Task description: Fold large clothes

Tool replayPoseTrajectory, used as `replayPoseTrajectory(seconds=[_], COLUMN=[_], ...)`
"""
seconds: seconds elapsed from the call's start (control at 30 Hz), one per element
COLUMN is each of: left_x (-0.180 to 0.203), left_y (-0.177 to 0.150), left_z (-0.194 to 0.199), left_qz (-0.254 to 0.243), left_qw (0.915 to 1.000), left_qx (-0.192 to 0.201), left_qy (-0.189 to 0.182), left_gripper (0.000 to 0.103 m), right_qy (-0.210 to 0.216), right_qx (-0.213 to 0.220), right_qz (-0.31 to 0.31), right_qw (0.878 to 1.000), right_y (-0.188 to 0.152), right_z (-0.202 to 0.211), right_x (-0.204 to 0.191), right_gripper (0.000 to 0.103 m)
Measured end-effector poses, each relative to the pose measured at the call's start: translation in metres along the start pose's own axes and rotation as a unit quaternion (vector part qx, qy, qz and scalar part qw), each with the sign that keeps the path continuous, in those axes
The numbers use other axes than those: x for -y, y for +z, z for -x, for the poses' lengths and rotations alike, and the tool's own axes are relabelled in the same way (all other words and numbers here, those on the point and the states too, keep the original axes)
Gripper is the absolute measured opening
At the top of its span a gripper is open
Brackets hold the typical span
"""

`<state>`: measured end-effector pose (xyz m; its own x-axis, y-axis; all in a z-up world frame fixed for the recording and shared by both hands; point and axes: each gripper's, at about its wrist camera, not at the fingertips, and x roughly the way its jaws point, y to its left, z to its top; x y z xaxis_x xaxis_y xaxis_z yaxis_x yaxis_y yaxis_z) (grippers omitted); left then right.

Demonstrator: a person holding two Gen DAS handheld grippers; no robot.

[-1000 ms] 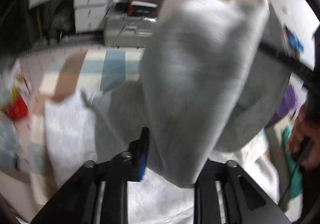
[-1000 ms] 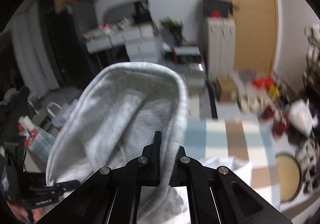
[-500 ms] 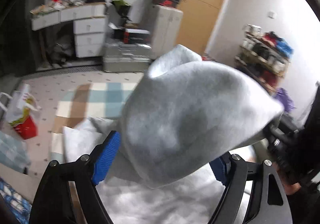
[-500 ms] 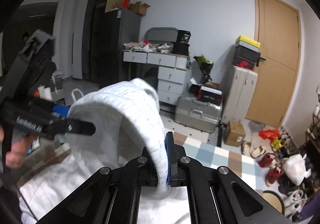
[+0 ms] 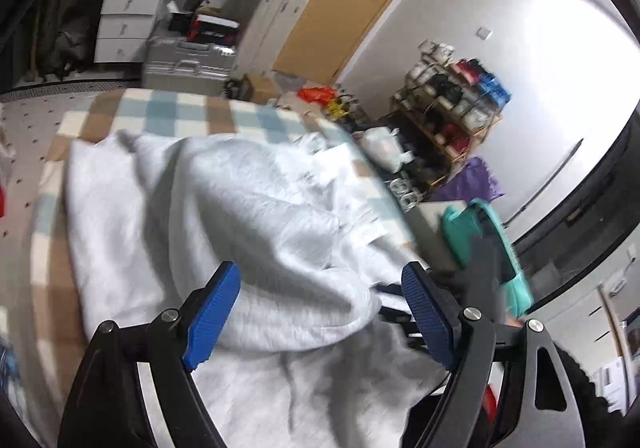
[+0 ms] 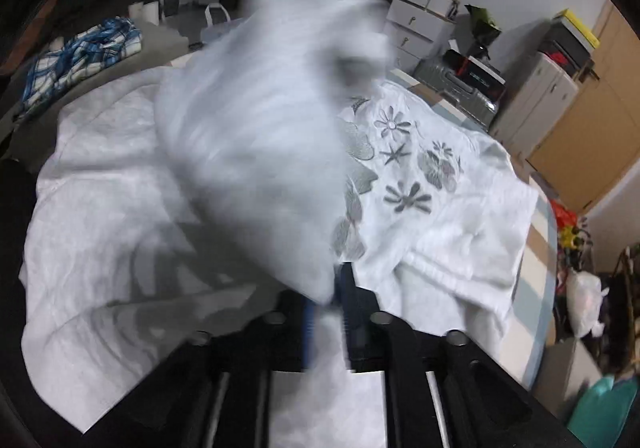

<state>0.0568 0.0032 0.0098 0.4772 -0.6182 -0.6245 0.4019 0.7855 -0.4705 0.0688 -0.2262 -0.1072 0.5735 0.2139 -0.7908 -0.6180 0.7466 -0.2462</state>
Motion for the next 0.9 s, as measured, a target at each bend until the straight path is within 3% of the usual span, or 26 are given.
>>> replayPoseTrajectory(seconds=[0.07, 0.13, 0.27, 0.3, 0.33, 0.37, 0.4, 0.47, 0.53, 0.67, 0.8, 0.9], left_x=[-0.002, -0.003, -0.016, -0.02, -0.025, -0.031, -0.036, -0.042, -0.049, -0.059, -0.066, -0.066], left_y=[-0.005, -0.008, -0.019, -0.021, -0.025, -0.03, -0.034, -0.041, -0.043, -0.039, -0.035, -0.038], left_z=[0.003, 0.0, -0.016, -0.022, -0.025, -0.029, -0.033, -0.036, -0.037, -0.028, -0.028, -0.041], left_qz=[-0.003, 0.011, 0.04, 0.055, 0.065, 0.074, 0.082, 0.091, 0.104, 0.11, 0.121, 0.123], left_qw=[0.9995, 0.9985, 0.9967, 0.9963, 0.9961, 0.9957, 0.995, 0.9936, 0.99, 0.9886, 0.9874, 0.9875], left_qx=[0.01, 0.01, 0.006, 0.008, 0.009, 0.009, 0.01, 0.003, -0.009, 0.0, -0.006, -0.027], left_qy=[0.03, 0.054, 0.071, 0.066, 0.059, 0.054, 0.056, 0.066, 0.095, 0.102, 0.102, 0.095], left_gripper=[0.08, 0.08, 0.08, 0.08, 0.08, 0.08, 0.08, 0.08, 0.08, 0.08, 0.08, 0.08], right_qy=[0.031, 0.031, 0.045, 0.059, 0.075, 0.096, 0.112, 0.127, 0.111, 0.057, 0.099, 0.112], right_qx=[-0.001, -0.003, 0.021, 0.037, 0.055, 0.075, 0.09, 0.109, 0.087, -0.023, -0.104, -0.098], right_qz=[-0.031, -0.046, -0.106, -0.133, -0.162, -0.197, -0.223, -0.269, -0.287, -0.288, -0.273, -0.237], right_qw=[0.999, 0.998, 0.993, 0.989, 0.983, 0.973, 0.964, 0.949, 0.947, 0.956, 0.951, 0.96], right_y=[-0.006, -0.009, -0.006, -0.002, 0.003, 0.009, 0.013, 0.033, 0.05, 0.086, 0.106, 0.128], right_z=[0.011, 0.02, 0.051, 0.06, 0.067, 0.073, 0.076, 0.067, 0.047, -0.039, -0.102, -0.114], right_x=[0.002, 0.007, 0.032, 0.039, 0.045, 0.054, 0.06, 0.071, 0.074, 0.079, 0.063, 0.041], right_gripper=[0.028, 0.045, 0.05, 0.055, 0.071, 0.078, 0.084, 0.086, 0.089, 0.089, 0.088, 0.088])
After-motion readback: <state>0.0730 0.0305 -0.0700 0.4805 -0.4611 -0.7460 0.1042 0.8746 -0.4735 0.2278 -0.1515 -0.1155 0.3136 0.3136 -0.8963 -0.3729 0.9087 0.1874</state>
